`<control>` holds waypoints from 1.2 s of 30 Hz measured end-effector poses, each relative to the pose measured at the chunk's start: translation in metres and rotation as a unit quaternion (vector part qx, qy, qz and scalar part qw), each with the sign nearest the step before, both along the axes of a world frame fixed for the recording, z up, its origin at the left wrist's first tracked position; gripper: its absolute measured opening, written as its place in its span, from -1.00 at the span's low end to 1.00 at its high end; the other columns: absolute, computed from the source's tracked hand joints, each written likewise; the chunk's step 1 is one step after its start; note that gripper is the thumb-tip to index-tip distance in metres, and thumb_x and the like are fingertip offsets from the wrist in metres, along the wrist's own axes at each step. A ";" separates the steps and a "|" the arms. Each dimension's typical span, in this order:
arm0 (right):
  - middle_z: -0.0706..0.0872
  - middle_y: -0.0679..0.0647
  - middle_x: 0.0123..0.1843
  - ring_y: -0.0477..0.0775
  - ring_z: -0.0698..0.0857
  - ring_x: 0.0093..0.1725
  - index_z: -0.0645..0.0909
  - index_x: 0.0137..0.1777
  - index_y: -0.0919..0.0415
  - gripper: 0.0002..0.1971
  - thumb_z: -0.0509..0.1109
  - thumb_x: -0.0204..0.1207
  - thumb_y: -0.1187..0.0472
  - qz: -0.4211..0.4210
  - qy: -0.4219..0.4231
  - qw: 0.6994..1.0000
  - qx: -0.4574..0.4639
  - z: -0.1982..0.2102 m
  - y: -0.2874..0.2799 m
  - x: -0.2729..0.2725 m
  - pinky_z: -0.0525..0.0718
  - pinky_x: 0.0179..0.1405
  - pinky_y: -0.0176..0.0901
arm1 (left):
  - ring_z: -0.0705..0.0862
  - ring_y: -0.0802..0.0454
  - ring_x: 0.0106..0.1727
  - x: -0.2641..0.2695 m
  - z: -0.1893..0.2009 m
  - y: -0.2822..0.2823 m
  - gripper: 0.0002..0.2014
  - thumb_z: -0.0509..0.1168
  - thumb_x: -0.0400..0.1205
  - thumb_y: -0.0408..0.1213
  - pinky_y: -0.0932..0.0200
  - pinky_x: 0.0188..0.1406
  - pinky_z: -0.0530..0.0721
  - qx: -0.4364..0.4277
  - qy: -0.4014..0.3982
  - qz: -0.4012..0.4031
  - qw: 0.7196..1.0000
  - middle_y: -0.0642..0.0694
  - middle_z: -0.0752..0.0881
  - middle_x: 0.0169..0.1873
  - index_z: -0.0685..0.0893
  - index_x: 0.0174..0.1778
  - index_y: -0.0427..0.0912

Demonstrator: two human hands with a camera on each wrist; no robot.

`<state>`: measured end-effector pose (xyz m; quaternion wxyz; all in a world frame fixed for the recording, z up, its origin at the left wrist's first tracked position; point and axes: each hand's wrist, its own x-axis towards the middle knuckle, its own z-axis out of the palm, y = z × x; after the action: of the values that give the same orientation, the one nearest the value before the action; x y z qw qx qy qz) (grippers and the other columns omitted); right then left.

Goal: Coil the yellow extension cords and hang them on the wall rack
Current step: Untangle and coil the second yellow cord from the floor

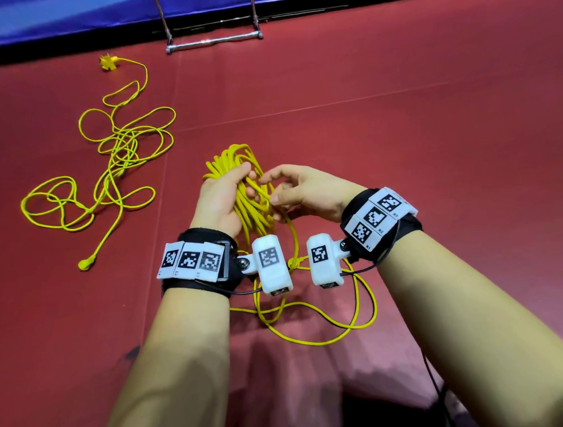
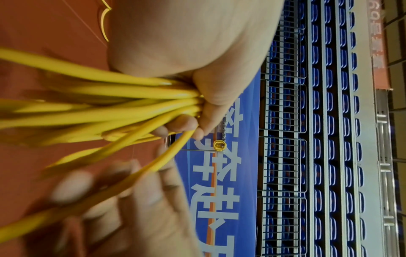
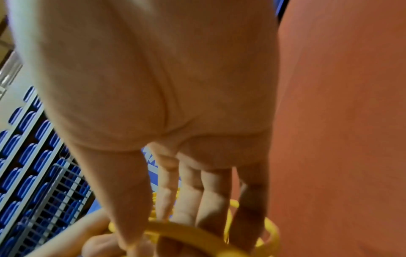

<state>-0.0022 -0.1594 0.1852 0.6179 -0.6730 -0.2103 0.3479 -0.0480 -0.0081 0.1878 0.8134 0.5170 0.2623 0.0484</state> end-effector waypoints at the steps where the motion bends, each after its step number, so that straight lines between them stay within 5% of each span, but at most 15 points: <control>1: 0.63 0.17 -0.31 0.16 0.68 -0.31 0.52 0.22 0.22 -0.71 0.31 0.58 0.52 0.013 -0.015 1.000 -0.023 -0.001 -0.003 0.000 0.63 -0.13 0.02 | 0.47 0.02 -0.60 0.001 0.001 0.002 -0.80 0.33 0.66 -0.35 0.12 -0.44 0.57 -0.003 -0.007 0.016 1.000 -0.13 0.56 -0.52 0.63 -0.31 -0.26; 9: 0.65 0.09 -0.36 0.08 0.60 -0.37 0.57 0.05 0.30 -0.79 0.25 0.59 0.58 -0.042 -0.061 0.997 0.008 -0.004 0.006 -0.005 0.67 -0.34 -0.10 | 0.51 0.01 -0.58 -0.002 0.007 0.002 -0.78 0.36 0.66 -0.26 0.16 -0.50 0.63 -0.009 0.011 -0.030 0.999 -0.15 0.56 -0.59 0.65 -0.27 -0.28; 14: 0.73 0.11 -0.31 0.02 0.64 -0.43 0.56 0.01 0.29 -0.81 0.29 0.59 0.57 -0.072 -0.053 0.996 0.016 -0.003 0.007 -0.004 0.67 -0.42 -0.17 | 0.53 -0.07 -0.58 -0.002 0.006 -0.004 -0.77 0.38 0.65 -0.23 -0.18 -0.31 0.72 -0.043 0.019 -0.059 0.997 -0.15 0.47 -0.61 0.65 -0.27 -0.27; 17: 0.73 0.09 -0.38 0.04 0.67 -0.44 0.52 -0.04 0.27 -0.80 0.31 0.57 0.58 -0.097 -0.051 0.994 0.016 -0.006 0.007 -0.005 0.67 -0.41 -0.13 | 0.52 -0.06 -0.60 -0.002 0.007 -0.008 -0.77 0.36 0.66 -0.25 -0.11 -0.40 0.71 -0.029 0.019 -0.062 0.997 -0.13 0.45 -0.63 0.63 -0.29 -0.27; 23: 0.69 0.42 -0.11 0.02 0.68 -0.46 0.52 -0.09 0.27 -0.80 0.33 0.56 0.58 -0.101 -0.050 0.993 0.019 -0.004 0.012 -0.005 0.68 -0.41 -0.12 | 0.55 -0.06 -0.63 -0.003 0.008 -0.008 -0.78 0.36 0.66 -0.31 -0.03 -0.49 0.70 -0.018 0.026 -0.051 0.998 -0.13 0.46 -0.64 0.61 -0.29 -0.30; 29: 0.73 0.18 -0.19 0.12 0.68 -0.32 0.58 -0.02 0.29 -0.91 0.41 0.57 0.44 -0.057 -0.063 0.996 0.004 0.003 0.010 -0.004 0.71 -0.26 0.00 | 0.52 0.00 -0.66 -0.004 0.009 -0.005 -0.73 0.40 0.64 -0.29 0.12 -0.60 0.64 0.013 0.025 -0.029 0.999 -0.11 0.55 -0.63 0.58 -0.36 -0.28; 32: 0.67 0.16 -0.06 0.06 0.63 -0.14 0.59 0.25 0.20 -0.62 0.52 0.45 0.42 -0.131 -0.176 0.973 -0.065 0.004 0.002 0.012 0.67 -0.11 -0.04 | 0.47 0.07 -0.66 -0.003 0.011 -0.004 -0.80 0.44 0.59 -0.32 0.22 -0.53 0.51 0.057 0.031 -0.029 0.997 -0.08 0.60 -0.54 0.64 -0.34 -0.24; 34: 0.56 0.19 0.34 0.07 0.59 0.25 0.39 0.57 0.10 -0.21 0.61 0.35 0.38 -0.132 -0.283 0.940 -0.135 0.002 -0.002 0.022 0.56 0.29 -0.09 | 0.44 0.07 -0.65 -0.005 0.014 -0.007 -0.85 0.47 0.55 -0.35 0.21 -0.53 0.46 0.103 0.040 -0.059 0.992 -0.09 0.60 -0.52 0.67 -0.30 -0.20; 36: 0.29 0.24 0.63 0.11 0.28 0.62 0.13 0.71 0.07 0.04 0.64 0.30 0.35 -0.086 -0.355 0.914 -0.176 -0.001 -0.004 0.027 0.27 0.59 -0.16 | 0.43 0.07 -0.64 -0.008 0.016 -0.012 -0.84 0.49 0.52 -0.39 0.28 -0.59 0.43 0.148 0.050 -0.101 0.983 -0.08 0.59 -0.57 0.64 -0.32 -0.18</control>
<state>0.0246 -0.1635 0.1841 0.4013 -0.8656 -0.2927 0.0630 -0.0560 -0.0196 0.2043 0.7142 0.6575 0.2392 -0.0214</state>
